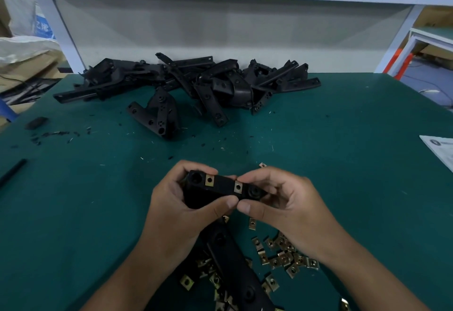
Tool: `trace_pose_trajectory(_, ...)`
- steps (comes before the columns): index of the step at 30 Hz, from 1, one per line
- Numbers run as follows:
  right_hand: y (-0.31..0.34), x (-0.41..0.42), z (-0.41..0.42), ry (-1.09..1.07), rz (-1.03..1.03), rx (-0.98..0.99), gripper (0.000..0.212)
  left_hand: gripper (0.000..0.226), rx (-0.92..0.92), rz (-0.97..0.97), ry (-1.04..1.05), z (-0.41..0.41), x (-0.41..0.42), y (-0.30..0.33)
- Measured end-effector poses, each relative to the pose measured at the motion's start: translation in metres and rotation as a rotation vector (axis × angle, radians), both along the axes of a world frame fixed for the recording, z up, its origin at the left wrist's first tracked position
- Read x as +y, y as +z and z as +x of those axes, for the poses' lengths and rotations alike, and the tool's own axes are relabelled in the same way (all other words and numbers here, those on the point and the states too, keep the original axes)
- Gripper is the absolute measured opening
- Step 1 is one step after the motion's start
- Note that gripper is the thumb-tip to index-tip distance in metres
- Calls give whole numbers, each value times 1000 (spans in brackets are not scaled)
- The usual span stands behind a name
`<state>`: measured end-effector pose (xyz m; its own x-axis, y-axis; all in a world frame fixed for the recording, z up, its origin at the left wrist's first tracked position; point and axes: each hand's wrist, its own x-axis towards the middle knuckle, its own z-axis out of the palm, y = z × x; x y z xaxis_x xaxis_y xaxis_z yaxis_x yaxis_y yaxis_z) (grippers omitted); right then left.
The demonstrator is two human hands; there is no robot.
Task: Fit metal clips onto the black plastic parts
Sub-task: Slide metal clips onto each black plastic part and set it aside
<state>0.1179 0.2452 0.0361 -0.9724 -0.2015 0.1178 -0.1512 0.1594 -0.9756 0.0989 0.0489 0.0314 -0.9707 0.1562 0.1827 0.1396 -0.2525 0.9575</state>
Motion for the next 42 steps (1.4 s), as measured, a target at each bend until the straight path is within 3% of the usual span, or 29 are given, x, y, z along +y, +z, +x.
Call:
trace_pose_trajectory(5,0,-1,0,-79,73,49,32,36,-4,-9,27,0,0,-1)
trace_pose_trajectory(21,0,3,1,-52,130,100,27,41,-29,-11,-45,0,-1,-1)
trace_pose_trajectory(28,10,11,5,-126,60,185,30,26,-8,121,-130,10,7,4)
trace_pose_trajectory(32,34,27,34,-234,149,287,29,29,19,9,-76,29,25,26)
trace_pose_trajectory(37,69,87,124,-454,297,395,24,27,137,46,-309,71,94,54)
trace_pose_trajectory(42,84,150,248,-728,425,350,28,29,277,54,-689,140,185,60)
